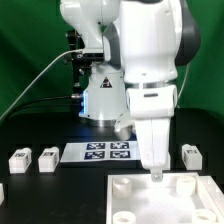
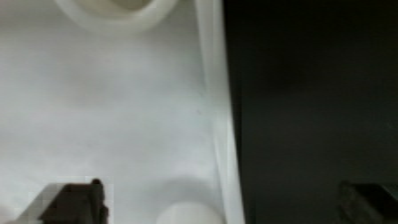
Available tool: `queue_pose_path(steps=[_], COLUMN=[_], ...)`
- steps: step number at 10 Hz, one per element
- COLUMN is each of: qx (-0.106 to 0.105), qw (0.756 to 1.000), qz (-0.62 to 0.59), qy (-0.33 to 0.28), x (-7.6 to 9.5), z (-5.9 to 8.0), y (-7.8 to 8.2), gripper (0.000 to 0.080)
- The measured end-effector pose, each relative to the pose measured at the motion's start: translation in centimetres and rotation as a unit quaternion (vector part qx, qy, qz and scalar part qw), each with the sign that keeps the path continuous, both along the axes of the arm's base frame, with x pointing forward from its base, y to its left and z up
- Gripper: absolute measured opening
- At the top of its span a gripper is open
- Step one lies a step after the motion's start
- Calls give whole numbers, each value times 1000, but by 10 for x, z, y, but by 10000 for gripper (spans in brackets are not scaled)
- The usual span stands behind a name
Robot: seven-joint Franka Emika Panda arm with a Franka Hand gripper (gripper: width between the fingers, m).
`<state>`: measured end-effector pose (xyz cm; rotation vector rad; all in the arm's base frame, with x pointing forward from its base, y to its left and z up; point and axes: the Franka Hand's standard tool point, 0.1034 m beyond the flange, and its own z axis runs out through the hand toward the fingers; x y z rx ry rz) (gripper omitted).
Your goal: Assemble one leg
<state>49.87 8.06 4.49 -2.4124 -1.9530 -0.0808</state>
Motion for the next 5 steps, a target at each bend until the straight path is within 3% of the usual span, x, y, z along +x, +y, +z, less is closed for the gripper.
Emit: queue_pose_path(steps=[2, 4, 5], qx=[5, 10, 16], qw=[988, 966, 947], qz=[-156, -258, -320], qy=[3, 2, 8], x=[-4, -12, -14], z=[16, 30, 32], y=[23, 52, 59], gripper=[648, 648, 648])
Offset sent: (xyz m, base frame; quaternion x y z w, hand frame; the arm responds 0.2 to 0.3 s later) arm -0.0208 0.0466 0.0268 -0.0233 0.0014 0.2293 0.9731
